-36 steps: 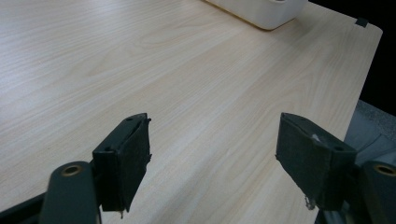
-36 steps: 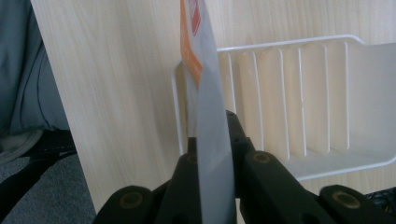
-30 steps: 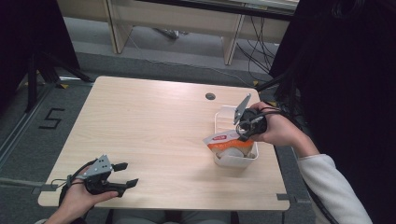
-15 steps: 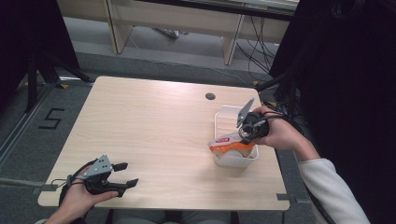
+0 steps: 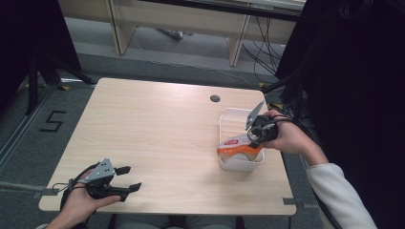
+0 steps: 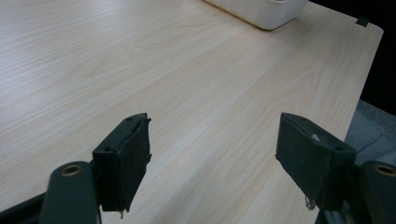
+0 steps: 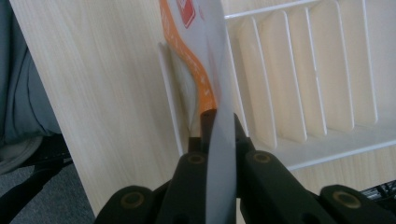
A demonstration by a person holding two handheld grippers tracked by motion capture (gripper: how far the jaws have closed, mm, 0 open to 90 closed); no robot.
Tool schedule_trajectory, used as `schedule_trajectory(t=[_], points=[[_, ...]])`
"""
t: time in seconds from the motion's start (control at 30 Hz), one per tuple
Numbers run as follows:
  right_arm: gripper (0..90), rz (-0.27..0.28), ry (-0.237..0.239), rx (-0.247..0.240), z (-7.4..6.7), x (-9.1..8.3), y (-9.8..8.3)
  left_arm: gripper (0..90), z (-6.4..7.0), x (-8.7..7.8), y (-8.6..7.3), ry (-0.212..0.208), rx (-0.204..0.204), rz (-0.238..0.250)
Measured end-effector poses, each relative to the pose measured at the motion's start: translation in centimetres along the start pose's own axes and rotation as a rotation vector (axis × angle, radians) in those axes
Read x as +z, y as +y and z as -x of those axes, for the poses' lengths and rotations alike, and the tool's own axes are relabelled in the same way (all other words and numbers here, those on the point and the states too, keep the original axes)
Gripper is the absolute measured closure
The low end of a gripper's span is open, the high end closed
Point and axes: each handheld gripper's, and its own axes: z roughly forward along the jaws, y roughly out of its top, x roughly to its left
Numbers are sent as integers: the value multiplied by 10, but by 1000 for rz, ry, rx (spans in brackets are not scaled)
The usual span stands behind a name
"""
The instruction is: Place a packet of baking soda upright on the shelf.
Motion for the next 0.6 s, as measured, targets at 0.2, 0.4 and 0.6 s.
schedule_trajectory(t=[0.2,0.4,0.6], points=[[900,15,11,-4,1,1,-2,255,0,1,0,1,-9,9],[900,11,14,23,0,0,-3,255,1,0,0,3,-19,4],[819,18,-8,17,-1,-2,-2,255,1,0,0,4,-19,3]])
